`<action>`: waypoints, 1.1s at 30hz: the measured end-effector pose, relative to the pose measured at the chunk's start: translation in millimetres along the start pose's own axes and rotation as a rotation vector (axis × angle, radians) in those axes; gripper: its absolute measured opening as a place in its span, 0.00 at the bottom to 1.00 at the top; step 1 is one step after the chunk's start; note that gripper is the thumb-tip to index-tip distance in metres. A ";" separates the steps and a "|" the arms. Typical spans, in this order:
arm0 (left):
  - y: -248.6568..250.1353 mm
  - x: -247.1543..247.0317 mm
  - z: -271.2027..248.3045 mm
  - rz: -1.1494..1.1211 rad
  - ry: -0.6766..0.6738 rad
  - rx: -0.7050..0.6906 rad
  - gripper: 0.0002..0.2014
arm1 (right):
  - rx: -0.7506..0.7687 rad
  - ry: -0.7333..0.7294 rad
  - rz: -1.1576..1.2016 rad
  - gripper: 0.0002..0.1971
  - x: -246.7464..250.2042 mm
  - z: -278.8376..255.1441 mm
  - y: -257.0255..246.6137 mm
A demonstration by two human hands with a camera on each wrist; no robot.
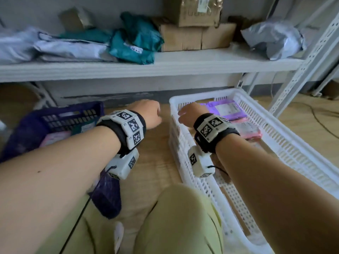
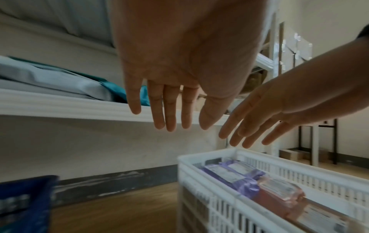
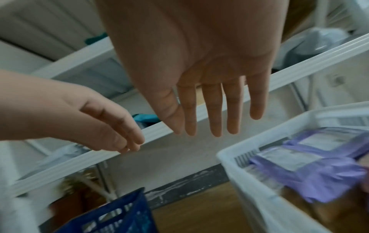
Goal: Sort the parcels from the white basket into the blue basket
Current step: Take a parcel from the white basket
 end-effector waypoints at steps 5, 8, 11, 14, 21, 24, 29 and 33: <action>-70.3 29.1 -27.5 0.023 0.027 0.141 0.15 | 0.120 -0.012 0.076 0.16 -4.2 -0.5 -82.5; -105.8 44.3 -42.1 0.012 0.047 0.189 0.12 | 0.183 -0.043 0.101 0.15 -8.3 -6.2 -122.9; -144.2 55.8 -54.8 0.018 0.066 0.221 0.07 | 0.235 -0.046 0.116 0.15 -15.9 -11.0 -160.2; -186.3 58.7 -68.1 0.004 0.082 0.266 0.11 | 0.267 -0.082 0.088 0.15 -29.7 -13.4 -195.0; -276.1 40.5 -78.8 -0.025 0.149 0.386 0.15 | 0.240 -0.115 0.123 0.14 -60.8 -9.8 -244.3; -307.3 21.6 -73.7 -0.076 0.110 0.458 0.16 | 0.228 -0.143 0.135 0.13 -82.5 7.4 -260.5; -346.6 -26.9 -68.4 -0.170 0.032 0.580 0.11 | 0.211 -0.215 0.186 0.12 -129.4 47.1 -288.7; -371.5 -67.0 -52.8 -0.149 -0.034 0.606 0.17 | 0.196 -0.345 0.178 0.14 -186.0 80.0 -311.6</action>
Point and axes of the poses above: each hand's wrist, its own z-axis towards the middle knuckle, its own x-axis out of the back of the hand, y = z × x, the point moved 2 cm from there along z, towards the middle knuckle, and after that the axes turned 9 degrees about y, right-handed, at the moved point
